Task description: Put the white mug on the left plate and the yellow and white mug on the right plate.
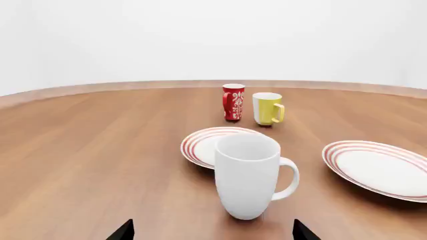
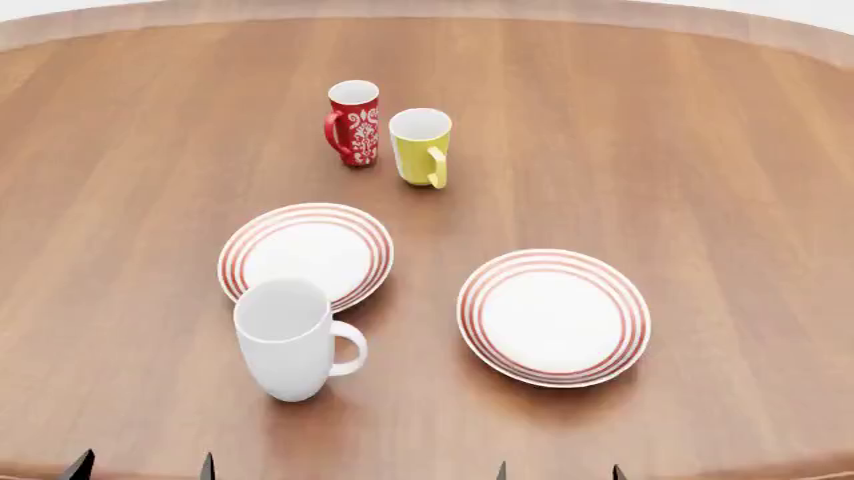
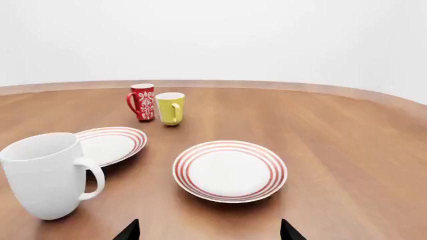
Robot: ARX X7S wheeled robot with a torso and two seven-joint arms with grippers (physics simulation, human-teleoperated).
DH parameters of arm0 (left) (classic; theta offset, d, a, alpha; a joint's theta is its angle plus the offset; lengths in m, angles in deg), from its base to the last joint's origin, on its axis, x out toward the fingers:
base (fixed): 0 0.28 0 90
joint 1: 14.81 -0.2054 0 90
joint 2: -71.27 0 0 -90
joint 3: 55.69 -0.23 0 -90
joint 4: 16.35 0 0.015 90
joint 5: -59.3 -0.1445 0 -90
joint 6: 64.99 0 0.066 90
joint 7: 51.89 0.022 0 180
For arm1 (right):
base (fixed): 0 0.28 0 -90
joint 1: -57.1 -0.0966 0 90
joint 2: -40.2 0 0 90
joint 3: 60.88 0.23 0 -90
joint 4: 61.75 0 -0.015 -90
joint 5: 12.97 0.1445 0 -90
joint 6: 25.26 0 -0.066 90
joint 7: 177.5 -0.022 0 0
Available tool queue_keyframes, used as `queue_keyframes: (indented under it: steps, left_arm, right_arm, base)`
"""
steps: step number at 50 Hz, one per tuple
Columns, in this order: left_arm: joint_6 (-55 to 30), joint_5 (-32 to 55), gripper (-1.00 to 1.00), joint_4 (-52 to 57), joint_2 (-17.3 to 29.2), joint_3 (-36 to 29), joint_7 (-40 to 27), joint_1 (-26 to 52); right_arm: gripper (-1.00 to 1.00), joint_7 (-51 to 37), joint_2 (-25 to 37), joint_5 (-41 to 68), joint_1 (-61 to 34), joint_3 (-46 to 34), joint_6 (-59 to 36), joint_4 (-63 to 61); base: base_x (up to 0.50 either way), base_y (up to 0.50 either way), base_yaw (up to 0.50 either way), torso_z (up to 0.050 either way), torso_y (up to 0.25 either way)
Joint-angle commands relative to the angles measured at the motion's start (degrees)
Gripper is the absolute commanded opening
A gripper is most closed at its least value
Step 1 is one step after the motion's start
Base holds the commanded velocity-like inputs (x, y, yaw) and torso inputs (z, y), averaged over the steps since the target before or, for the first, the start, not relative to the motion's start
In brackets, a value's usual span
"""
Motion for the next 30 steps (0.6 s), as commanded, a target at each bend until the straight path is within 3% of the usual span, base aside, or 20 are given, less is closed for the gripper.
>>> queue_keyframes:
  steps: [1, 6, 9, 19, 30]
  left_arm:
    - [1.54, 1.55, 1.00, -0.15, 1.77, -0.87, 0.80, 0.65]
    - [-0.46, 0.28, 1.00, -0.10, 2.58, -2.18, -0.92, 0.92]
    - [-2.25, 6.00, 1.00, 1.29, 2.54, -0.73, 0.76, 0.99]
    - [-1.59, 1.80, 1.00, 1.72, 3.69, -3.25, -3.23, 0.69]
    - [0.33, 4.21, 1.00, 1.23, 3.82, -3.06, -4.44, 0.14]
  right_arm:
    - [1.00, -1.85, 0.64, -0.21, -1.08, -2.10, 0.26, 2.04]
    - [1.00, -3.44, 1.74, 1.60, -1.30, -2.68, 0.05, 1.70]
    - [1.00, -3.98, 2.13, 2.52, -1.14, -2.86, -0.32, 1.06]
    - [1.00, -6.28, 3.23, 3.39, -0.54, -3.62, -0.98, -1.08]
    - [1.00, -7.84, 4.61, 1.29, -0.45, -6.10, -0.74, -1.44]
  base:
    - [0.00, 0.00, 0.00, 0.000, 0.000]
    - [0.00, 0.00, 0.00, 0.000, 0.000]
    - [0.00, 0.00, 0.05, 0.000, 0.000]
    - [0.00, 0.00, 0.50, 0.000, 0.000]
    - [0.00, 0.00, 0.50, 0.000, 0.000]
